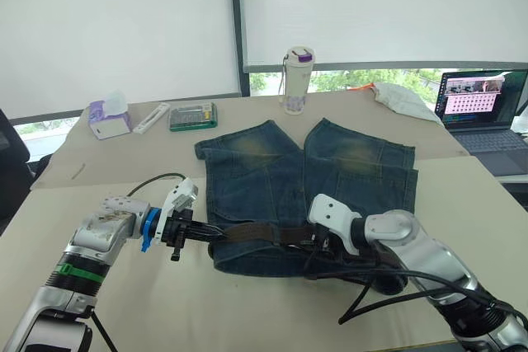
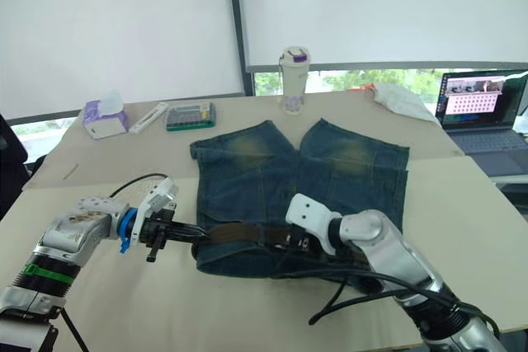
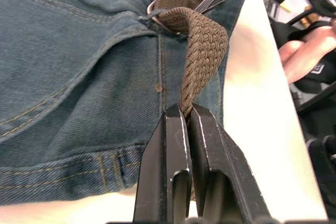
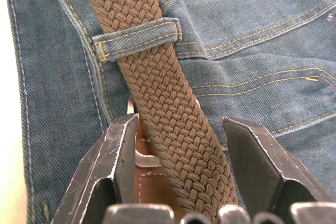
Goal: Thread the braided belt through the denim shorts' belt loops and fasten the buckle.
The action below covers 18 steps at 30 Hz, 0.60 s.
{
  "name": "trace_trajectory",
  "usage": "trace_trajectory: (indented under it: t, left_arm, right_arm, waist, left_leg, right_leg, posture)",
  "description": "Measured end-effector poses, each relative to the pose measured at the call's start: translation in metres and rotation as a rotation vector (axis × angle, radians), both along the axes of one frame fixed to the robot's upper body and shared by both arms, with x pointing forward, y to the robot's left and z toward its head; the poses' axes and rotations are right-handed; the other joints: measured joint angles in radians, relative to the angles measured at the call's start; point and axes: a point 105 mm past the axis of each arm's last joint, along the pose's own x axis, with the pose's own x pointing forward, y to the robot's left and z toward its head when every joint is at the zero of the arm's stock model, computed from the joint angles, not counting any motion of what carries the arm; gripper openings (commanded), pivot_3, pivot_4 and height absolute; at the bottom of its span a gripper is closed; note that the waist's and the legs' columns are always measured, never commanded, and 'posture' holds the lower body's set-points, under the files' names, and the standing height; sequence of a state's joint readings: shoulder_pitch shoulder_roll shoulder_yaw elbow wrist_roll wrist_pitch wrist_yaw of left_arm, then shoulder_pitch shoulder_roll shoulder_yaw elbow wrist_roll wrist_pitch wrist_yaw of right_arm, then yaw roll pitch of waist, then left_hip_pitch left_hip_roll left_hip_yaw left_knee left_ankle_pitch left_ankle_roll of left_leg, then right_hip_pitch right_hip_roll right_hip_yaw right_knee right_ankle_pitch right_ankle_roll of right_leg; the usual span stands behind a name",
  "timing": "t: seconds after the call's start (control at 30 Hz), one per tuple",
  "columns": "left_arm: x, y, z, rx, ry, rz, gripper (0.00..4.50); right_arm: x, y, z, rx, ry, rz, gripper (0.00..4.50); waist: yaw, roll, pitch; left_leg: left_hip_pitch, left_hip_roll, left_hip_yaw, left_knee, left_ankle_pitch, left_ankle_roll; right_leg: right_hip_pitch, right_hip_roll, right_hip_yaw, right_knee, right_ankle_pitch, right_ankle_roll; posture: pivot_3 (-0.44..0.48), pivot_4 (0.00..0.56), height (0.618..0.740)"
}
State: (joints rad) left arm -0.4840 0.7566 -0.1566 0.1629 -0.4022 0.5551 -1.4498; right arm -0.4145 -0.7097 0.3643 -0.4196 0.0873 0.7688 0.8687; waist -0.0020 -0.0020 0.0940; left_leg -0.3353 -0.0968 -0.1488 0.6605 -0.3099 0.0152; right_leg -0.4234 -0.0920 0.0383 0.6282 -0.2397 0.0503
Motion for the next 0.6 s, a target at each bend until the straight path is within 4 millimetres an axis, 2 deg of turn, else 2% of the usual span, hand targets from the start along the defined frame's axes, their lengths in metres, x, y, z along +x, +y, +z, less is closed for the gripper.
trace_trajectory:
  t: [0.1, 0.3, 0.6]
  left_arm:
    - [0.0, 0.001, -0.004, 0.025, -0.028, 0.001, 0.02]
    - [-0.001, 0.003, -0.009, 0.05, -0.047, -0.005, 0.02]
    - [-0.005, 0.001, -0.011, 0.053, -0.062, -0.018, 0.02]
  right_arm:
    - [0.006, -0.004, -0.003, -0.044, 0.02, 0.002, 2.84]
    - [0.019, 0.005, -0.004, -0.056, 0.061, 0.02, 2.84]
    - [0.02, 0.01, -0.005, -0.021, 0.22, 0.054, 2.84]
  waist:
    - [-0.001, 0.0, 0.0]
    - [-0.006, 0.0, 0.0]
    - [-0.009, 0.0, 0.0]
  left_leg:
    - [0.0, 0.0, 0.0, 0.0, 0.0, 0.0]
    - [0.0, 0.0, 0.0, 0.0, 0.0, 0.0]
    - [0.0, 0.001, -0.001, -0.001, 0.0, 0.0]
  right_leg:
    - [0.0, 0.0, 0.0, 0.0, 0.0, 0.0]
    - [0.0, 0.0, 0.0, 0.0, 0.0, 0.0]
    - [0.0, 0.0, 0.0, 0.001, 0.0, 0.0]
  posture:
    - [0.0, 0.15, 0.74]
    - [0.0, 0.15, 0.74]
    - [0.0, 0.15, 0.74]
